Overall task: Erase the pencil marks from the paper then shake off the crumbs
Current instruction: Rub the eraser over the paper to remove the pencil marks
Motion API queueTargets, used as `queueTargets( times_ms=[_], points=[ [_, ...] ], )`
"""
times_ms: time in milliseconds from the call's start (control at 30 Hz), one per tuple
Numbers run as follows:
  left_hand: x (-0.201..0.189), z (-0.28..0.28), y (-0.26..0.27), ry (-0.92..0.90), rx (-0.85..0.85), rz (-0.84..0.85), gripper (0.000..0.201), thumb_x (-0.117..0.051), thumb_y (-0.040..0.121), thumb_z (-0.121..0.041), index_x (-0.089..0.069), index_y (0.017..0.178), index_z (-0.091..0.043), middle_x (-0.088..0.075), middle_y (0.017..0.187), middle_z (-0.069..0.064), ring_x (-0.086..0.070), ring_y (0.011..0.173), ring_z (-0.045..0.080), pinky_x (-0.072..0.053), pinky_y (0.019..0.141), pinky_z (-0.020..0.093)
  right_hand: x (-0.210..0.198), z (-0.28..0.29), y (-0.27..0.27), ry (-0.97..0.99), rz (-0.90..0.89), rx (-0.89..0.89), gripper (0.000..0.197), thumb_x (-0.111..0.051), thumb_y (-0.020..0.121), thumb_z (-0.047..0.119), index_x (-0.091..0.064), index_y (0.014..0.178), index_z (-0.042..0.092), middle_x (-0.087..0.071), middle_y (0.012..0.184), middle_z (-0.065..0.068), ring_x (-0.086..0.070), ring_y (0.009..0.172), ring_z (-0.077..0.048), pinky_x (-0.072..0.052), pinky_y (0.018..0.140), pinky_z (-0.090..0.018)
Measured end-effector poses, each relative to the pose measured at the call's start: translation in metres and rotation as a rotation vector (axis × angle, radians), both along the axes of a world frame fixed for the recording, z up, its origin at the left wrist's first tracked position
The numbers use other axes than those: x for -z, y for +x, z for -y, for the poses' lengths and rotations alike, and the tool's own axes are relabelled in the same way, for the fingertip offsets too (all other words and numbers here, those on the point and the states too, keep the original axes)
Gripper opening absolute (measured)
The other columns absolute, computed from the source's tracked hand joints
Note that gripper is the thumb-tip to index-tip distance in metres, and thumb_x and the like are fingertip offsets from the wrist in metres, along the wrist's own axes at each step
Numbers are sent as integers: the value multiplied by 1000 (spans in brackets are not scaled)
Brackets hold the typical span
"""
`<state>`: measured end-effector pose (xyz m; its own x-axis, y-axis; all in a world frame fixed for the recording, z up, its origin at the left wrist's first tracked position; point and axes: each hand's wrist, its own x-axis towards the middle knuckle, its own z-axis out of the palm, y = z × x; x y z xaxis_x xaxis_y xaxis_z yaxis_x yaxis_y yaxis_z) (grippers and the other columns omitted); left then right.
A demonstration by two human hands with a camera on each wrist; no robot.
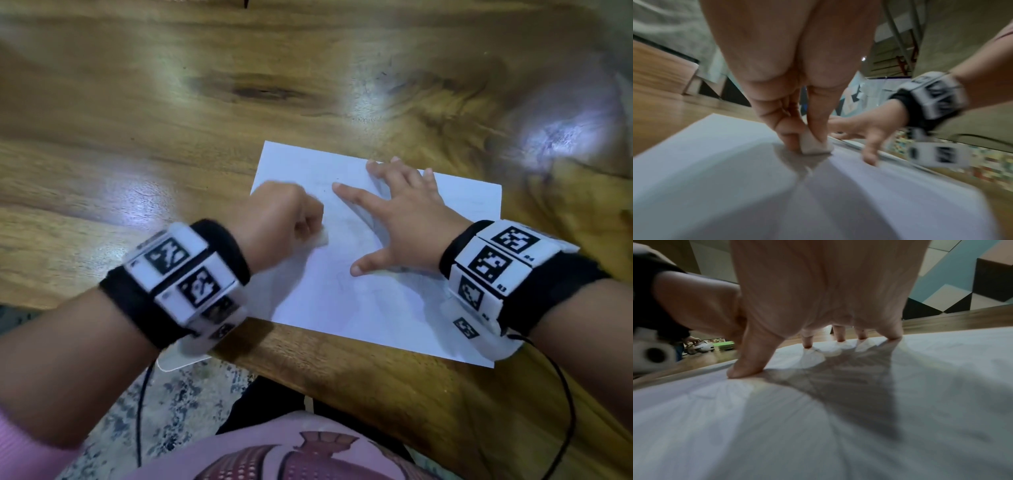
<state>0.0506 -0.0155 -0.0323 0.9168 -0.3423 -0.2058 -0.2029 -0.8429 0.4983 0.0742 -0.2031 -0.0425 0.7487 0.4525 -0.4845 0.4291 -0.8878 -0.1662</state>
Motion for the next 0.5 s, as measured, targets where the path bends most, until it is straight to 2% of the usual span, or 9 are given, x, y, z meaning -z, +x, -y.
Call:
queueTargets(
  times_ms=[67, 133, 200, 267, 333, 400, 467, 500],
  points=[
    [2, -5, -26, -18, 105, -78, 19, -66, 77, -15, -59, 60, -15, -49, 65, 1, -44, 58, 18, -25, 52, 24, 0, 0, 0, -3, 1, -2, 107, -64, 60, 73, 1, 143, 51, 8, 156, -1, 15, 143, -28, 6, 114, -58],
    [3, -8, -39, -28, 158, -151, 19, -65, 78, -14, -59, 60, -13, -50, 66, 1, -49, 61, 18, -28, 52, 22, 1, 1, 0, 2, 2, 0, 107, -64, 60, 73, 1, 143, 51, 8, 156, -1, 15, 143, -28, 6, 114, -58],
    [1, -9, -26, -13, 128, -105, 11, -65, 76, -15, -65, 66, -12, -57, 69, 4, -53, 65, 21, -29, 52, 21, 1, 1, 0, 7, 5, -1, 107, -64, 60, 73, 1, 143, 51, 7, 156, -2, 15, 143, -28, 6, 114, -58],
    [0, -7, 0, -1, 44, 4, 5, -67, 74, -14, -69, 72, -10, -62, 74, 10, -56, 70, 25, -27, 56, 25, 2, 1, 0, 12, 7, 1, 107, -65, 60, 72, 0, 143, 51, 7, 156, -3, 14, 143, -28, 6, 114, -58],
    [1, -4, 14, 20, -20, 60, 4, -66, 75, -10, -70, 78, -9, -60, 76, 9, -50, 70, 22, -22, 58, 23, 2, 1, 0, 12, 5, 3, 107, -65, 60, 72, 0, 143, 51, 7, 156, -2, 14, 143, -29, 6, 114, -57],
    [2, -3, 4, 12, -14, 37, 5, -66, 75, -12, -67, 71, -12, -56, 72, 5, -47, 68, 20, -25, 59, 24, 2, 1, 0, 10, 0, 5, 107, -65, 60, 72, 1, 143, 52, 8, 156, -2, 15, 143, -28, 7, 114, -57],
    [3, -7, -25, -15, 95, -52, 19, -66, 77, -15, -59, 59, -14, -52, 67, 3, -49, 63, 20, -26, 56, 24, 1, 1, 0, 11, -1, 5, 108, -65, 59, 73, 0, 143, 51, 8, 156, -1, 15, 143, -28, 8, 114, -57],
    [3, -9, -38, -28, 152, -121, 24, -64, 78, -16, -55, 56, -13, -50, 66, 3, -48, 60, 19, -25, 52, 21, 1, 1, 0, 10, 0, 3, 108, -65, 59, 73, 1, 143, 51, 8, 156, -1, 16, 143, -28, 8, 114, -57]
  ],
)
